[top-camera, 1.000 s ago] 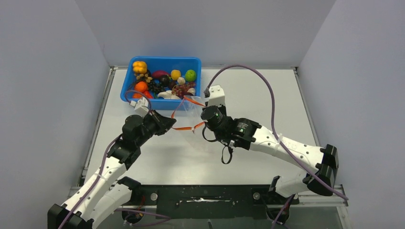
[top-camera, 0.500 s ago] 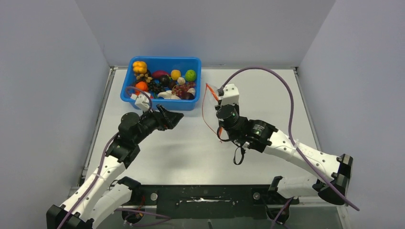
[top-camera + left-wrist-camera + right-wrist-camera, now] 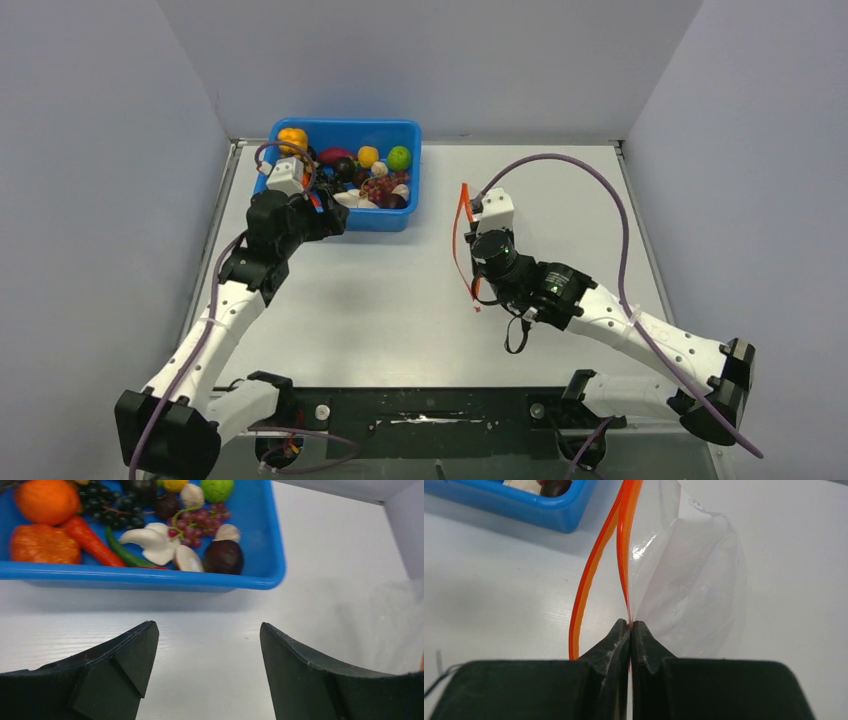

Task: Place the food in the zip-top bag and seal the zipper
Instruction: Pick up the fake vegetable from the bin.

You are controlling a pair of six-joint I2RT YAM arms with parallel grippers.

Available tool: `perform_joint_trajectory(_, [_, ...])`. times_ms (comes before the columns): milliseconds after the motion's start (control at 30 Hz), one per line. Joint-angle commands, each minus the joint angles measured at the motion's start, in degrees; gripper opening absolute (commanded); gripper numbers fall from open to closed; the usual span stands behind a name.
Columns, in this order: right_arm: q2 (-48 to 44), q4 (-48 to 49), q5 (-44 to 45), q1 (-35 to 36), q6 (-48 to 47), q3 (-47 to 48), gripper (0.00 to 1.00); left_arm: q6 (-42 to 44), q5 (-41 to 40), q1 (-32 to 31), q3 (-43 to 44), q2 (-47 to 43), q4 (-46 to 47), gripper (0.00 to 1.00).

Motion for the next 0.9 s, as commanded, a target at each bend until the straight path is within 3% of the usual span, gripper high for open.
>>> perform_joint_trajectory(0, [-1.18,14.47,-12.14,-2.27,-1.25,-6.29,0.0,5.29,-3.17,6.53,5.2,4.38,-1.25,0.73])
perform_joint_trajectory(167, [0.36,20.46,-21.63,-6.32,0.7,-9.88,0.0,11.58,-2.38,9.46,12.72,12.55,-3.73,0.67])
perform_joint_trajectory(333, [-0.49,23.01,-26.58,-7.61,0.74,-10.45,0.0,18.32,-8.61,10.2,19.94,20.48,-5.41,0.66])
perform_joint_trajectory(533, [-0.68,23.75,-29.17,-8.6,-0.81,-9.49,0.0,28.09,-13.37,10.97,28.21,29.66,-1.74,0.61])
perform_joint_trajectory(667, [-0.92,23.82,-28.97,-9.0,-0.91,-9.37,0.0,28.98,-11.5,13.62,36.27,37.17,-2.65,0.52])
perform_joint_trajectory(767, [-1.28,23.35,-28.37,-9.27,-0.66,-9.21,0.0,27.74,-10.68,15.17,39.7,41.55,-1.56,0.54])
perform_joint_trajectory(867, [-1.72,22.7,-27.72,-9.41,-0.17,-9.1,0.0,26.84,-11.35,16.44,41.37,44.73,1.76,0.62])
